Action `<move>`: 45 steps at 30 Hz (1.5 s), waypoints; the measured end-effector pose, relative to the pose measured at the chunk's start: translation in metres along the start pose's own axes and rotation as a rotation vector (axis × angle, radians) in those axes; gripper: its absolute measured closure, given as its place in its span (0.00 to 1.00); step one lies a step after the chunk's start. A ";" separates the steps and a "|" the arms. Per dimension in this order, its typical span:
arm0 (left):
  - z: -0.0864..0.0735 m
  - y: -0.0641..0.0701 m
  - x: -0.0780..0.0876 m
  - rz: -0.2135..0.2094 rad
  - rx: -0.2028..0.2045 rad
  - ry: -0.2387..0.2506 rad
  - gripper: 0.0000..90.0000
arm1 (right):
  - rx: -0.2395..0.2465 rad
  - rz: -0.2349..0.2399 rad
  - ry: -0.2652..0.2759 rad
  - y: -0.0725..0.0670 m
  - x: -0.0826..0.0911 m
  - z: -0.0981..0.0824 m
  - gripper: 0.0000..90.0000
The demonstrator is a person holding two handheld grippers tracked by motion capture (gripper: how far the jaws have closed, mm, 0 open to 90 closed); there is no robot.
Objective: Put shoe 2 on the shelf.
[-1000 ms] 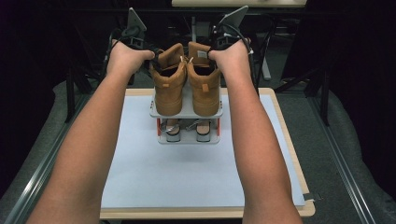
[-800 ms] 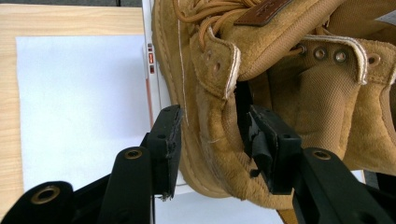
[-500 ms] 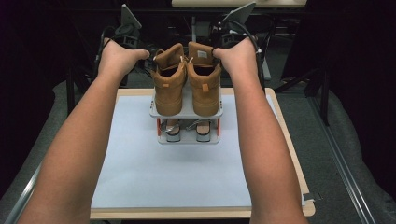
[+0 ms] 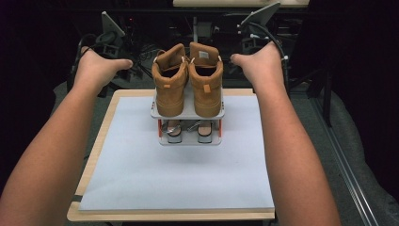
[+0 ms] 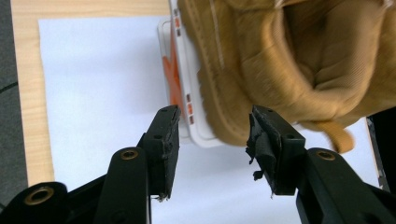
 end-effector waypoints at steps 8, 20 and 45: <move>-0.015 -0.016 -0.002 -0.006 -0.020 -0.020 0.59 | 0.021 -0.004 -0.030 0.016 -0.005 -0.017 0.63; -0.045 -0.030 -0.012 -0.039 -0.059 -0.056 0.60 | 0.033 0.001 -0.081 0.043 -0.022 -0.051 0.63; -0.154 -0.049 -0.063 -0.100 -0.161 -0.137 0.57 | 0.208 0.123 -0.128 0.047 -0.055 -0.164 0.60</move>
Point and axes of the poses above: each handheld gripper's, and its own axes: x roughly backward along the jaws, z roughly out of its top, y roughly to its right, the point moved 4 cm from there along -x, roughly forward along the jaws, and after that the axes turned 12 degrees about y, right-handed, at the moved point
